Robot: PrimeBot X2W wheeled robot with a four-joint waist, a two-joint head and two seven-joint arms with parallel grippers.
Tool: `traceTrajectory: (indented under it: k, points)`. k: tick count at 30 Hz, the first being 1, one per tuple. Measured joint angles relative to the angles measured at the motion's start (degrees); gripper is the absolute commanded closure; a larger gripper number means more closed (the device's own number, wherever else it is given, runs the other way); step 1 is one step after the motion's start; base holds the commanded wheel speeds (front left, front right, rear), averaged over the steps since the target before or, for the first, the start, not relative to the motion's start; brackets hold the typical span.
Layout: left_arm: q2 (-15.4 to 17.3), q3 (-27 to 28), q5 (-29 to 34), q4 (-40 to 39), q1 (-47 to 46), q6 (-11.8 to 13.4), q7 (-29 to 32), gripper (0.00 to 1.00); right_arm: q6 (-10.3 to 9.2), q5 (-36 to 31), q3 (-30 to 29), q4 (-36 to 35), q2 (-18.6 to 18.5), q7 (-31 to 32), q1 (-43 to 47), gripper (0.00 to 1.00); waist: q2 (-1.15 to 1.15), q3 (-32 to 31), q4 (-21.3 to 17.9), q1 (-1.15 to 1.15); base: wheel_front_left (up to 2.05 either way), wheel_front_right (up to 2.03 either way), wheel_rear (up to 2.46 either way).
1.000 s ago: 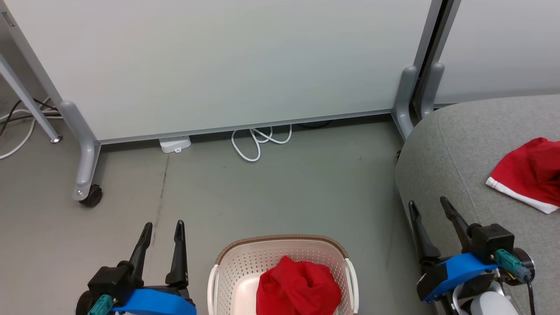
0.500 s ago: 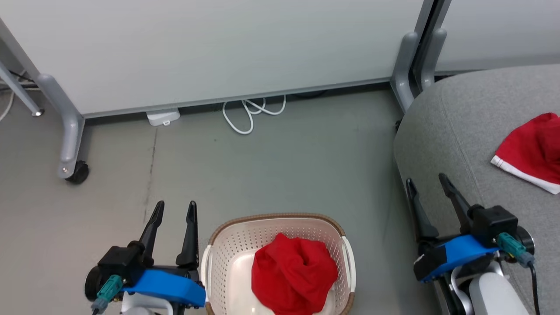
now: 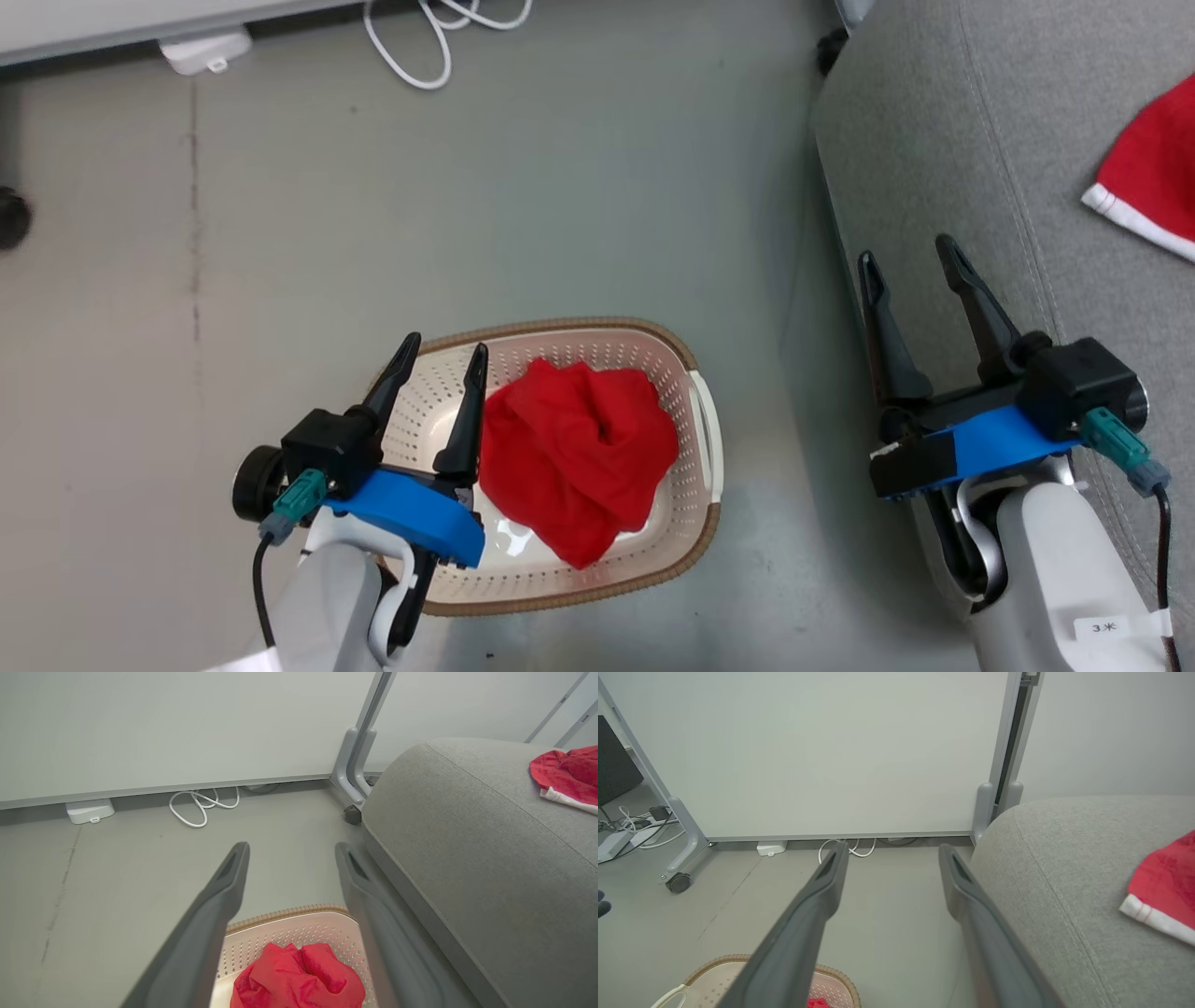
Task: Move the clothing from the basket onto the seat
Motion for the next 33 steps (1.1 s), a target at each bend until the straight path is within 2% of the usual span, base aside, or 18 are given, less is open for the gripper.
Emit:
traceTrajectory:
  k: [7, 11, 18, 28, 33]
  points:
    - [1.5, -4.1, -2.4, 7.5, -6.6, 0.0, 0.0, 0.0, 0.0, 1.3, 2.3, -1.4, 0.0, -1.3, -4.0, 0.0, 0.0, 7.6, -4.4, 0.0, 0.0, 0.0, 0.0]
    - [1.8, -5.9, -5.0, 14.3, -9.6, 0.0, 0.0, 0.0, 0.0, 3.0, 4.1, -1.3, 0.0, -2.2, -5.9, 0.0, 0.0, 11.5, -7.2, 0.0, 0.0, 0.0, 0.0]
    - [1.9, -5.0, -8.9, 26.3, -15.0, 0.0, 0.3, 0.0, 0.0, 6.9, 6.7, -1.0, 0.0, -3.2, -8.0, 0.0, 0.0, 17.2, -12.3, 0.0, 0.0, 0.0, 0.0]
    - [2.1, -6.4, -10.3, 34.7, -21.1, 0.1, 2.4, 0.0, 0.0, 9.8, 7.7, -2.0, 0.0, -3.4, -8.9, 0.0, 0.0, 23.6, -17.5, -0.01, 0.0, 0.0, 0.0]
    - [1.7, -6.6, -10.3, 38.7, -22.7, 1.4, 4.2, 0.0, 0.0, 10.9, 8.4, -3.2, 0.0, -3.4, -9.0, 0.0, 0.0, 25.3, -19.0, -0.01, 0.0, 0.0, 0.0]
